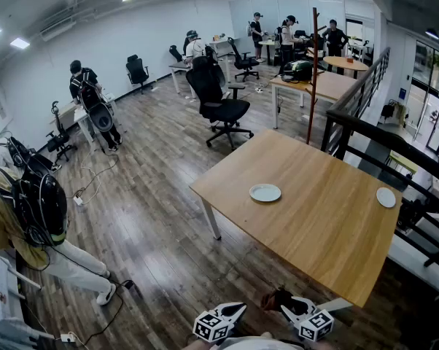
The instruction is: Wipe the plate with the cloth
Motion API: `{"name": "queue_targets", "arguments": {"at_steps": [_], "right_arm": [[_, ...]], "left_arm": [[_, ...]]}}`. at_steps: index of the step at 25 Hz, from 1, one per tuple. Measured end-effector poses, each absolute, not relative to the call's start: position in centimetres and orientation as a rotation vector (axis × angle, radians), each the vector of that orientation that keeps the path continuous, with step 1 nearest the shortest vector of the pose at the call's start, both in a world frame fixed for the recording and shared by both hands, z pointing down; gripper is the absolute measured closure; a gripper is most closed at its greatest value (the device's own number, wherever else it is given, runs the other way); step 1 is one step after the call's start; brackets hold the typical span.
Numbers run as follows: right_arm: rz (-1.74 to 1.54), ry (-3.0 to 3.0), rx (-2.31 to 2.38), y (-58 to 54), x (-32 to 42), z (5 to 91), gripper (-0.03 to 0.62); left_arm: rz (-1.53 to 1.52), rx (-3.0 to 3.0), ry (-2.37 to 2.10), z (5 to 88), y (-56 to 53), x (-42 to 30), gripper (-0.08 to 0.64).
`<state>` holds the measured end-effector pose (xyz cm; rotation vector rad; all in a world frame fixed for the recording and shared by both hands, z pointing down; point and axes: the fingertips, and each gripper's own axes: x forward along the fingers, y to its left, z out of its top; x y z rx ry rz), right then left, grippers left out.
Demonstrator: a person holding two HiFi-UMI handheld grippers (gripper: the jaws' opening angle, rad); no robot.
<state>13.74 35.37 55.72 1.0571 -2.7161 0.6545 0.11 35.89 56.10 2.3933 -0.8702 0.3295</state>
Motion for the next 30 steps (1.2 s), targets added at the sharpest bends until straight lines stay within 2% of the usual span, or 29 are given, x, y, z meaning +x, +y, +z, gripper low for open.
{"name": "queue_targets", "arguments": {"at_steps": [5, 30], "right_arm": [[0.573, -2.762, 1.032, 33.3, 13.7, 54.0, 0.466], [0.607, -2.788, 1.001, 34.3, 14.6, 53.3, 0.465]], "left_arm": [[0.297, 2.414, -0.931, 54.6, 34.3, -0.1, 0.547], [0.304, 2.424, -0.967, 54.3, 35.7, 2.2, 0.546]]}}
